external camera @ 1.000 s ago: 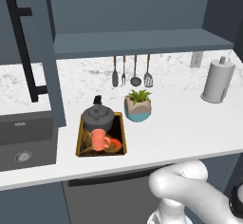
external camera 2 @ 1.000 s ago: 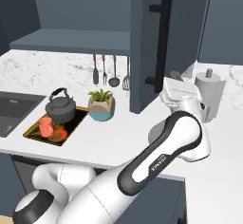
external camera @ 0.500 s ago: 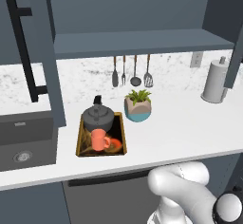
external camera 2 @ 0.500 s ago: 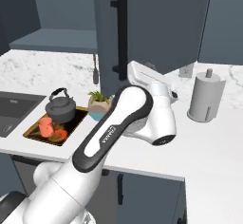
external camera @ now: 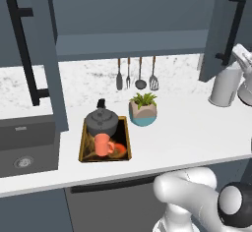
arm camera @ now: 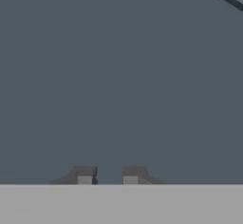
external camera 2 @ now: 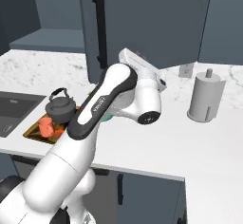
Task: Pick the kettle from the counter and place it on the tray. Then pick the mug from the cabinet and place it on the tray. Then close the cabinet doors.
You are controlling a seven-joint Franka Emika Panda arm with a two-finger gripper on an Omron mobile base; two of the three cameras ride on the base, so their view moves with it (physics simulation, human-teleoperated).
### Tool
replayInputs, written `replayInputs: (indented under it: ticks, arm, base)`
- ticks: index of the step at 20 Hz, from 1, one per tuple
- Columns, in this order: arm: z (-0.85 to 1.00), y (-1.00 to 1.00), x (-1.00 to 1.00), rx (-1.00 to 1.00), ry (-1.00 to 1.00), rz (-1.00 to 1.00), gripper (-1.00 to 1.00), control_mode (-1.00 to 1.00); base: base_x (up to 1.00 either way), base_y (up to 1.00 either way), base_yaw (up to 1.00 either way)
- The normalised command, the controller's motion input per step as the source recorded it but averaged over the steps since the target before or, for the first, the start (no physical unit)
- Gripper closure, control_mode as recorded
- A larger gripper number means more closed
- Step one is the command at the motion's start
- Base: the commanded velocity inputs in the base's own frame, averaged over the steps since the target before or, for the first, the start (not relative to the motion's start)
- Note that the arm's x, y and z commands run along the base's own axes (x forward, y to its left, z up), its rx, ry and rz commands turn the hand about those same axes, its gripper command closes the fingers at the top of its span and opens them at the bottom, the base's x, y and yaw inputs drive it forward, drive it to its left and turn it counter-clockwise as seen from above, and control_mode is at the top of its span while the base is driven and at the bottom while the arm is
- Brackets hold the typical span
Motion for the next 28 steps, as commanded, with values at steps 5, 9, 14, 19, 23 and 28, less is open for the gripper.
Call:
replayInputs:
  ticks: [5, 9, 14, 19, 23, 28]
  arm:
    - [0.0, 0.06, 0.83, 0.04, 0.43, 0.13, 1.0, -1.0]
    - [0.0, 0.1, 0.86, 0.01, 0.24, 0.03, 1.0, -1.0]
    - [-0.04, 0.19, 0.79, 0.01, 0.15, 0.0, 1.0, -1.0]
    - [-0.34, 0.25, 0.69, 0.0, -0.02, 0.0, 1.0, -1.0]
    - [-0.43, 0.27, 0.74, 0.0, -0.06, 0.0, 1.0, -1.0]
    - [-0.51, 0.27, 0.83, 0.0, -0.08, -0.02, 1.0, -1.0]
  base:
    - [0.0, 0.0, 0.0]
    - [0.0, 0.0, 0.0]
    - [0.0, 0.0, 0.0]
    - [0.0, 0.0, 0.0]
    - [0.0, 0.0, 0.0]
    - [0.0, 0.0, 0.0]
